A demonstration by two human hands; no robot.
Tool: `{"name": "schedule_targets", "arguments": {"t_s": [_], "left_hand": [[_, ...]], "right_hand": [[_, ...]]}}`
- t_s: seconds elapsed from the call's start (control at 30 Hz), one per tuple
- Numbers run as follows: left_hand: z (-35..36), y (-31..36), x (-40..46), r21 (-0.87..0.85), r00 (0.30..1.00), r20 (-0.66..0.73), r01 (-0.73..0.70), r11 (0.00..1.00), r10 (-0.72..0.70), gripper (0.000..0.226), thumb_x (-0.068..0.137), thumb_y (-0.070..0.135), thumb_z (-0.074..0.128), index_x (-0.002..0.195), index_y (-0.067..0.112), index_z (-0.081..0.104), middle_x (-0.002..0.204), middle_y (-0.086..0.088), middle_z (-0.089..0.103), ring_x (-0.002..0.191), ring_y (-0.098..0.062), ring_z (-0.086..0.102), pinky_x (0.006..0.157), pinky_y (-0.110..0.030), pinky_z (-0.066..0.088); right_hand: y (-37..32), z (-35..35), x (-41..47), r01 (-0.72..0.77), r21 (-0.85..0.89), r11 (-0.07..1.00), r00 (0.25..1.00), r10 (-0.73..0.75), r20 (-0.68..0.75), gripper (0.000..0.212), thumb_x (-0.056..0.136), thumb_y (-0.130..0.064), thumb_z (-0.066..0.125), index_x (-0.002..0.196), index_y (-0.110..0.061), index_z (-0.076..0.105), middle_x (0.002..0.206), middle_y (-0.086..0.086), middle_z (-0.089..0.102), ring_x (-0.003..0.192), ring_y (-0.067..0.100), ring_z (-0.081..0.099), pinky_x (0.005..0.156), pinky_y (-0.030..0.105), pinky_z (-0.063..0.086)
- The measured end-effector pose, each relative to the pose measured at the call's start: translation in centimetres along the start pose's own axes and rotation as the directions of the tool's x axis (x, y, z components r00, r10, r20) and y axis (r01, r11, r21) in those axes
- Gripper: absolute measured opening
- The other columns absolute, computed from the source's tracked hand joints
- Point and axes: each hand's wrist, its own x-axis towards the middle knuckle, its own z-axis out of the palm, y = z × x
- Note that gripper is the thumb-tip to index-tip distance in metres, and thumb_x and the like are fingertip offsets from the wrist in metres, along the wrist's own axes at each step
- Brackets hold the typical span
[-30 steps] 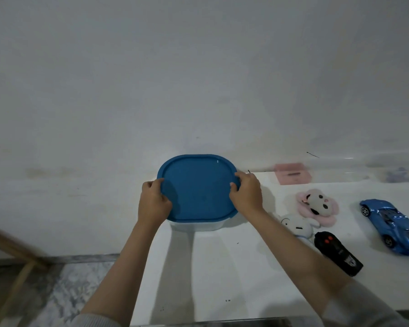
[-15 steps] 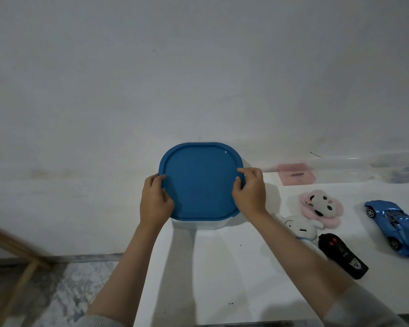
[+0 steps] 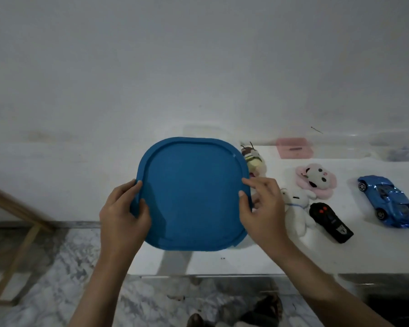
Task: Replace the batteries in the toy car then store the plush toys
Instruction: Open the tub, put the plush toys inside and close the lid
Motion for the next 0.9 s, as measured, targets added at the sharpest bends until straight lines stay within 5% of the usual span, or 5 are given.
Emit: {"name": "schedule_targets", "arguments": {"t_s": [0.3,0.53,0.67,0.9], "left_hand": [[-2.2,-4.1,-7.8,0.07,0.985,0.111,0.122,0.99,-0.129,0.038,0.078,-0.006,0.063,0.115,0.001,0.066,0.118,-0.01,0.064,0.104,-0.014,0.056,0.084,-0.019,0.043],[1.5,-6.2,-8.3,0.167,0.951,0.24,0.156,0.973,-0.194,0.038,0.084,0.0,0.056,0.121,0.001,0.061,0.125,-0.01,0.06,0.112,-0.025,0.057,0.092,-0.023,0.04],[2.8,-5.6,-7.1,0.193,0.941,0.242,0.194,0.962,-0.238,0.037,0.083,0.003,0.057,0.121,0.002,0.059,0.124,-0.013,0.056,0.113,-0.027,0.053,0.087,-0.026,0.041],[6.3,2.3,-5.6,-0.024,0.963,0.247,0.115,0.993,-0.105,0.04,0.085,0.016,0.063,0.124,0.01,0.055,0.128,-0.008,0.045,0.12,-0.02,0.044,0.09,-0.022,0.035]], "right_hand": [[0.9,0.8,-9.8,-0.108,0.073,0.992,0.977,0.092,0.192,0.028,0.083,-0.007,0.065,0.111,-0.005,0.065,0.106,0.0,0.048,0.077,0.015,0.059,0.073,0.016,0.053],[3.0,1.9,-9.9,-0.179,-0.118,0.977,0.937,0.206,0.283,0.027,0.086,-0.013,0.062,0.113,-0.009,0.062,0.105,-0.001,0.047,0.088,0.007,0.051,0.081,0.023,0.05],[3.6,1.9,-8.8,-0.114,-0.228,0.967,0.933,0.183,0.311,0.024,0.086,-0.017,0.062,0.109,-0.01,0.065,0.1,0.003,0.057,0.097,0.018,0.049,0.081,0.023,0.042],[5.2,-2.4,-5.7,-0.166,-0.205,0.965,0.969,0.198,0.146,0.019,0.085,-0.017,0.06,0.1,-0.009,0.068,0.096,0.004,0.062,0.094,0.015,0.054,0.081,0.024,0.044]]}}
